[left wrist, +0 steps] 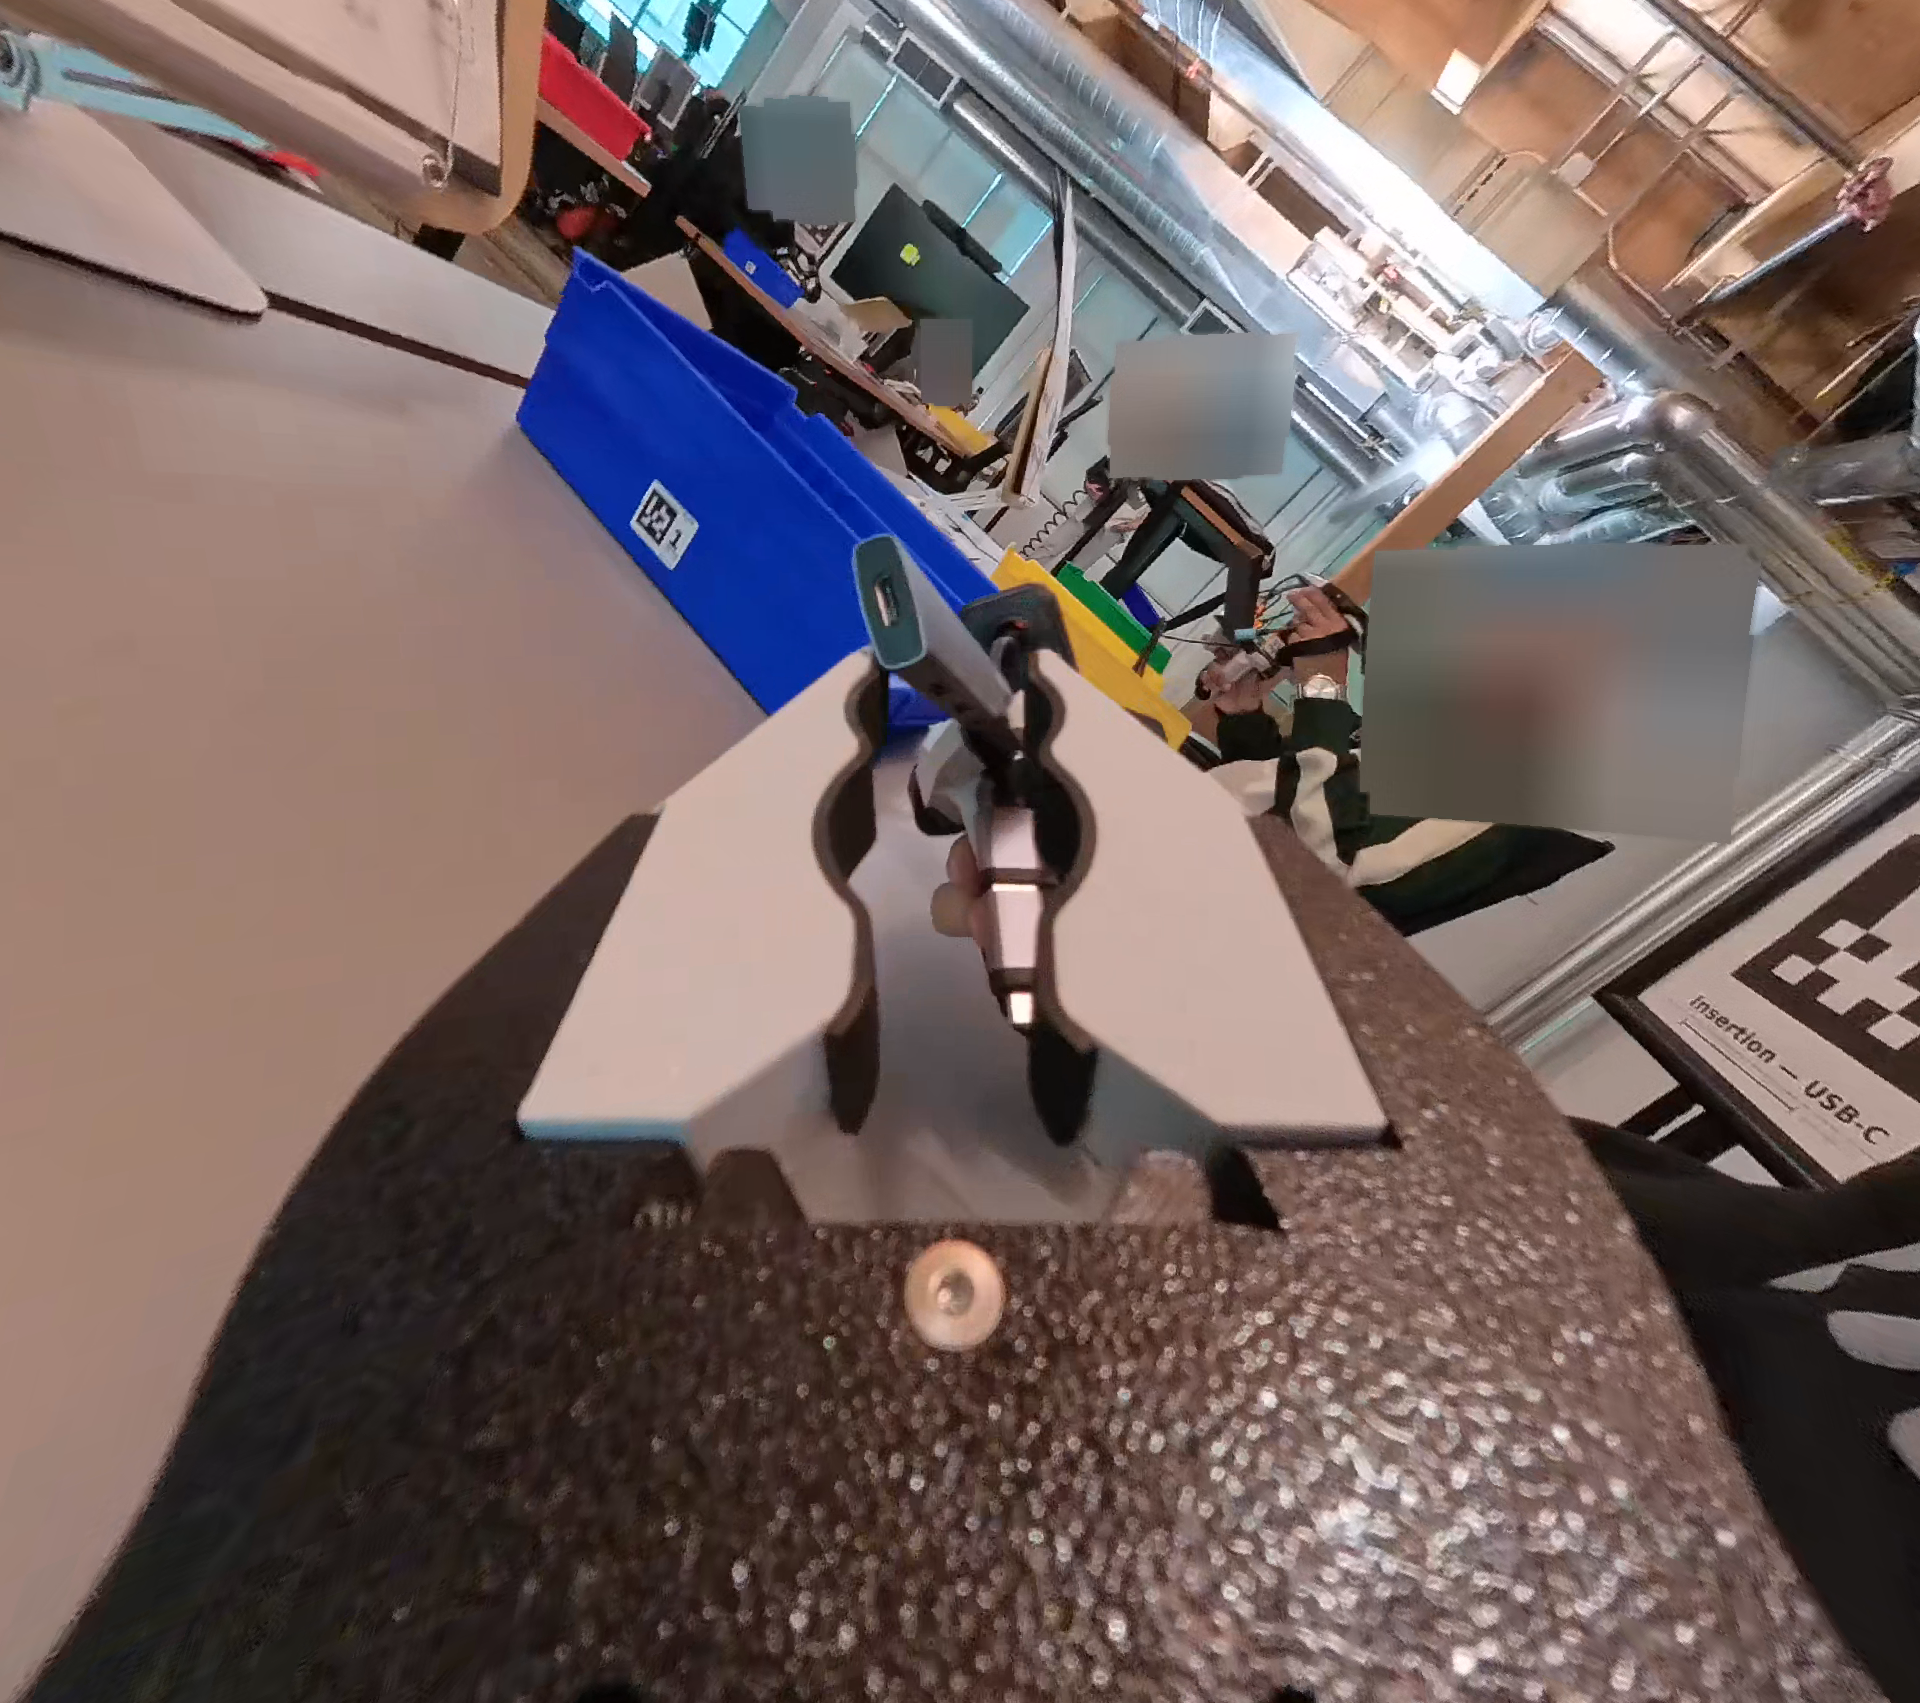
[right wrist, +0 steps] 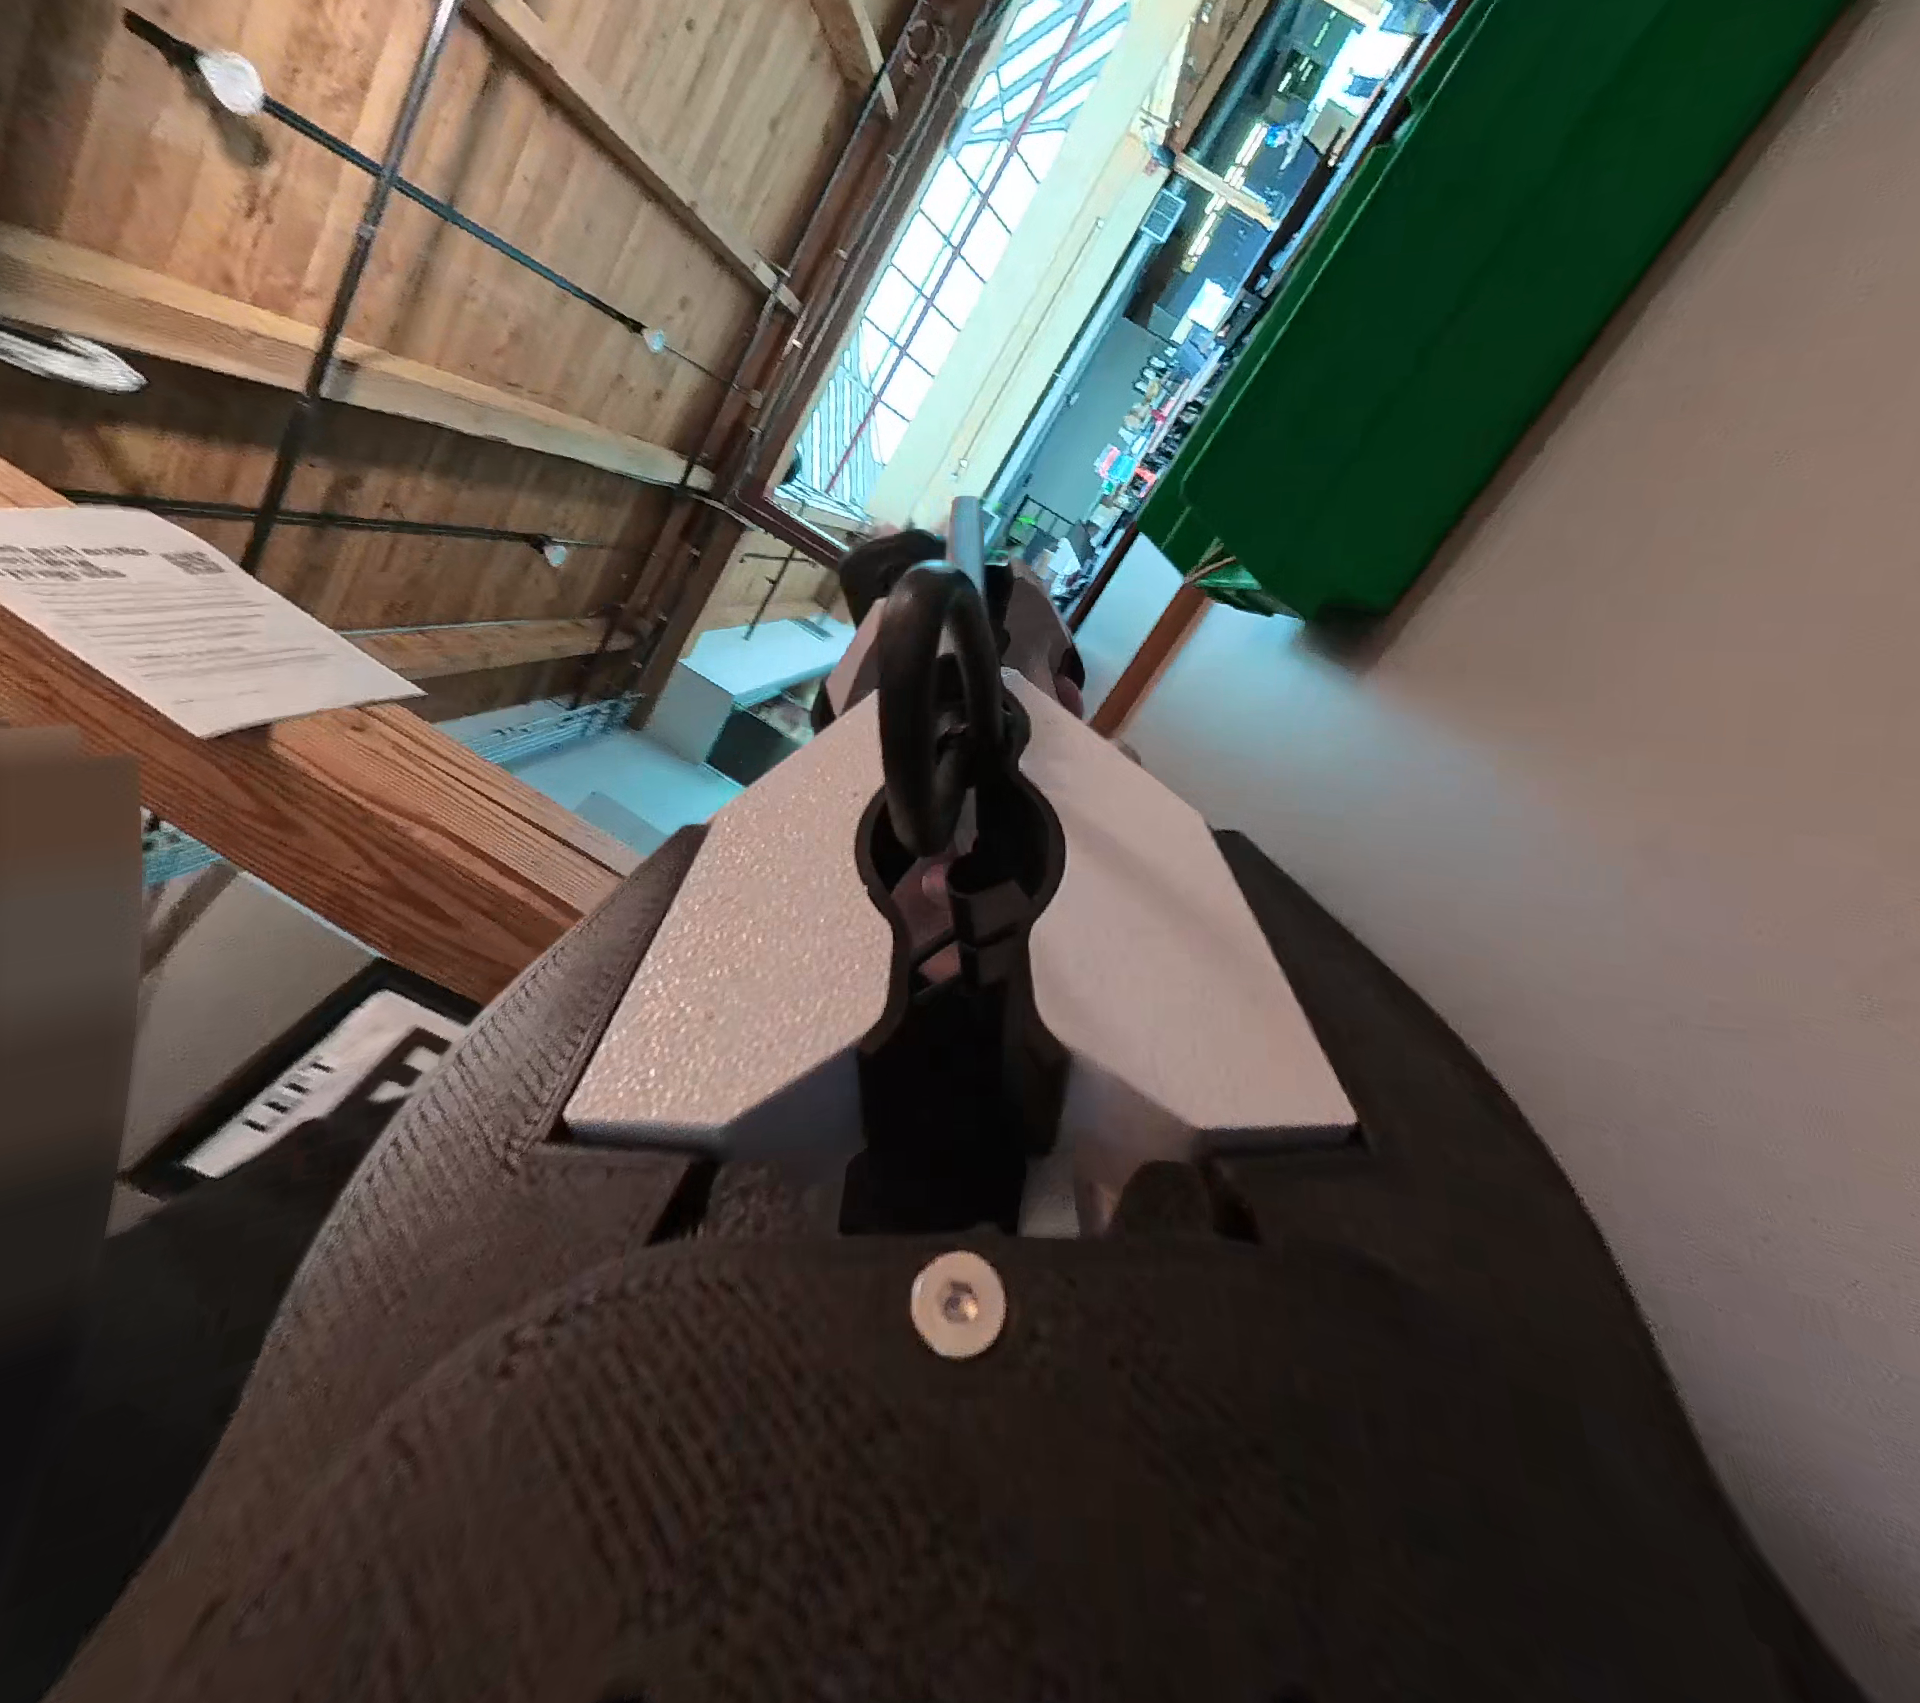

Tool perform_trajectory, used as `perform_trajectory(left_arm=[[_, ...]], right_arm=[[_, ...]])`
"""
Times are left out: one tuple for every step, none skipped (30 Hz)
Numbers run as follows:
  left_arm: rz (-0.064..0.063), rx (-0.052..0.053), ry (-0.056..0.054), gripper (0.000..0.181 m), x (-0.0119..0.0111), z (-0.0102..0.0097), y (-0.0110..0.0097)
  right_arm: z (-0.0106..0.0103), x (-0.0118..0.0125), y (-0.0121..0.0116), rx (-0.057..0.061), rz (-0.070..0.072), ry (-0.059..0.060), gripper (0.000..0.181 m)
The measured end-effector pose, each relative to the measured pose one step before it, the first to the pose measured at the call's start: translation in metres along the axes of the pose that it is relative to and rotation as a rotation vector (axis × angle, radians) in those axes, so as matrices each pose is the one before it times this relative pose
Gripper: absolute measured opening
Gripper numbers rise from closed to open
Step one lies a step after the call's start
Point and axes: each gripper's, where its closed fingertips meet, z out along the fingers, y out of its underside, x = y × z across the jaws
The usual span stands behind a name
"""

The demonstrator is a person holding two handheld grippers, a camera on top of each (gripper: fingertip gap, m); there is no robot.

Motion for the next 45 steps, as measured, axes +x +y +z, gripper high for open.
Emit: perform_trajectory(left_arm=[[-0.0093,0.0017,-0.0095,0.017,-0.00370,-0.00152,0.00151],[-0.0063,0.0068,-0.0040,0.012,-0.00299,-0.00164,0.00083],[-0.0130,0.0107,0.0137,0.011,-0.00030,-0.00130,0.00019],[-0.0326,0.0046,0.0323,0.009,0.00217,-0.00104,-0.00007],[-0.0484,-0.0010,0.0429,0.006,0.00380,-0.00116,-0.00041],[-0.0409,0.0080,0.0132,0.006,0.00021,-0.00101,-0.00126],[-0.0153,0.0246,-0.0198,0.005,-0.00371,-0.00184,-0.00288],[-0.0109,0.0146,-0.0192,0.005,-0.00342,-0.00224,-0.00194],[-0.0223,0.0021,-0.0094,0.005,-0.00212,-0.00228,-0.00070],[-0.0348,0.0107,-0.0069,0.005,-0.00196,-0.00284,-0.00190],[-0.0387,0.0183,-0.0030,0.005,-0.00208,-0.00298,-0.00291],[-0.0421,0.0148,0.0020,0.005,-0.00202,-0.00259,-0.00229],[-0.0472,0.0141,0.0000,0.005,-0.00257,-0.00163,-0.00128],[-0.0395,0.0169,0.0025,0.005,-0.00207,-0.00055,-0.00075],[-0.0261,0.0060,0.0009,0.005,-0.00208,0.00067,0.00138],[-0.0187,0.0013,-0.0082,0.005,-0.00277,0.00155,0.00259],[-0.0135,0.0026,-0.0078,0.005,-0.00215,0.00196,0.00274],[-0.0168,-0.0008,0.0006,0.005,-0.00066,0.00225,0.00322],[-0.0231,-0.0003,0.0084,0.005,0.00082,0.00218,0.00307],[-0.0198,-0.0011,0.0099,0.005,0.00121,0.00177,0.00270],[-0.0135,-0.0051,0.0099,0.005,0.00146,0.00137,0.00251],[-0.0088,-0.0059,0.0150,0.005,0.00212,0.00099,0.00193],[-0.0049,-0.0078,0.0116,0.005,0.00155,0.00061,0.00156],[-0.0039,-0.0018,0.0018,0.005,-0.00003,0.00003,0.00035],[-0.0068,0.0042,0.0017,0.005,-0.00024,-0.00025,-0.00065],[-0.0093,-0.0012,0.0068,0.005,0.00019,0.00005,0.00030],[-0.0138,-0.0010,0.0052,0.005,-0.00039,0.00044,0.00061],[-0.0130,0.0017,0.0061,0.005,-0.00020,0.00058,0.00068],[-0.0129,0.0019,0.0078,0.006,0.00005,0.00039,0.00050],[-0.0115,0.0000,0.0039,0.006,-0.00028,0.00030,0.00036],[-0.0048,-0.0014,0.0011,0.006,-0.00039,0.00013,0.00044],[0.0000,-0.0013,-0.0007,0.006,-0.00034,0.00021,0.00048],[0.0032,0.0014,-0.0042,0.006,-0.00077,0.00008,-0.00001],[0.0027,0.0021,-0.0024,0.006,-0.00046,-0.00013,-0.00044],[-0.0003,0.0008,-0.0027,0.006,-0.00071,-0.00024,-0.00025],[-0.0029,0.0011,0.0000,0.005,-0.00040,-0.00009,-0.00022],[-0.0026,0.0011,0.0010,0.005,-0.00022,0.00021,-0.00001],[0.0049,0.0012,-0.0053,0.005,-0.00105,0.00007,-0.00008],[0.0141,0.0001,-0.0085,0.005,-0.00134,0.00003,-0.00003],[0.0123,-0.0014,-0.0061,0.005,-0.00078,0.00003,0.00026],[0.0090,-0.0030,-0.0029,0.005,-0.00001,0.00036,0.00050],[0.0103,-0.0018,-0.0018,0.005,0.00053,0.00043,0.00049],[0.0071,-0.0001,0.0010,0.005,0.00121,0.00053,0.00044],[0.0060,-0.0006,-0.0001,0.006,0.00105,0.00038,0.00040],[0.0163,-0.0027,-0.0035,0.005,0.00047,0.00002,0.00036]], right_arm=[[0.00050,0.00062,0.00163,-0.0078,-0.0261,0.0135,0.006],[0.00100,0.00014,0.00190,-0.0079,-0.0221,0.0115,0.006],[0.00060,-0.00042,0.00068,-0.0015,-0.0237,0.0061,0.006],[0.00023,-0.00183,0.00063,-0.0070,-0.0277,-0.0067,0.006],[-0.00008,0.00027,0.00117,-0.0195,-0.0478,0.0058,0.009],[-0.00106,0.00444,0.00163,-0.0301,-0.0865,0.0406,0.012],[-0.00282,0.01009,0.00111,-0.0325,-0.1149,0.0883,0.023],[-0.00396,0.01070,-0.00136,-0.0216,-0.1386,0.0998,0.048],[-0.00501,0.00997,-0.00354,-0.0106,-0.1493,0.0990,0.077],[-0.00638,0.01005,-0.00530,-0.0030,-0.1522,0.0976,0.103],[-0.00672,0.00811,-0.00834,0.0143,-0.1509,0.0816,0.119],[-0.00640,0.00301,-0.00975,0.0263,-0.1480,0.0470,0.122],[-0.00508,-0.00125,-0.01170,0.0423,-0.1245,0.0235,0.122],[-0.00265,-0.00407,-0.01091,0.0420,-0.0912,0.0102,0.119],[0.00032,-0.00754,-0.00722,0.0290,-0.0585,-0.0072,0.115],[0.00255,-0.01159,-0.00343,0.0177,-0.0413,-0.0260,0.112],[0.00424,-0.01230,0.00041,0.0032,-0.0396,-0.0271,0.109],[0.00525,-0.01159,0.00499,-0.0187,-0.0444,-0.0257,0.104],[0.00549,-0.00797,0.00728,-0.0308,-0.0468,-0.0082,0.099],[0.00440,-0.00338,0.00651,-0.0279,-0.0461,0.0145,0.094],[0.00251,-0.00068,0.00338,-0.0088,-0.0386,0.0227,0.088],[0.00095,-0.00032,0.00163,0.0001,-0.0216,0.0138,0.075],[-0.00005,0.00222,0.00094,0.0022,-0.0069,0.0208,0.064],[-0.00123,0.00220,-0.00177,0.0170,-0.0080,0.0162,0.056],[-0.00204,0.00137,-0.00305,0.0249,-0.0128,0.0072,0.047],[-0.00145,0.00042,-0.00218,0.0173,-0.0172,0.0013,0.046],[-0.00084,-0.00091,-0.00066,0.0085,-0.0171,-0.0043,0.045],[-0.00047,-0.00253,-0.00008,0.0080,-0.0080,-0.0125,0.042],[-0.00014,-0.00231,0.00131,0.0029,0.0022,-0.0094,0.039],[0.00020,-0.00247,0.00246,-0.0025,0.0053,-0.0097,0.037],[0.00018,-0.00285,0.00174,0.0004,0.0023,-0.0123,0.034],[0.00016,-0.00321,0.00110,-0.0020,-0.0043,-0.0147,0.029],[0.00036,-0.00095,0.00134,-0.0132,-0.0050,-0.0013,0.026],[0.00031,0.00053,0.00081,-0.0147,-0.0032,0.0051,0.025],[0.00006,0.00019,0.00051,-0.0126,0.0037,0.0000,0.025],[-0.00025,0.00099,-0.00021,-0.0028,0.0146,0.0045,0.024],[-0.00045,0.00089,-0.00023,0.0003,0.0167,0.0042,0.024],[-0.00018,0.00039,0.00071,-0.0052,0.0184,-0.0016,0.023],[-0.00033,0.00025,-0.00013,-0.0006,0.0246,-0.0059,0.023],[-0.00064,0.00008,-0.00120,0.0100,0.0339,-0.0071,0.023],[-0.00100,0.00063,-0.00197,0.0172,0.0364,-0.0040,0.023],[-0.00047,0.00046,-0.00116,0.0125,0.0324,-0.0018,0.023],[-0.00072,0.00044,-0.00142,0.0161,0.0250,0.0003,0.023],[-0.00040,0.00018,-0.00080,0.0077,0.0268,-0.0046,0.023],[-0.00028,0.00006,-0.00046,0.0036,0.0271,-0.0095,0.023]])
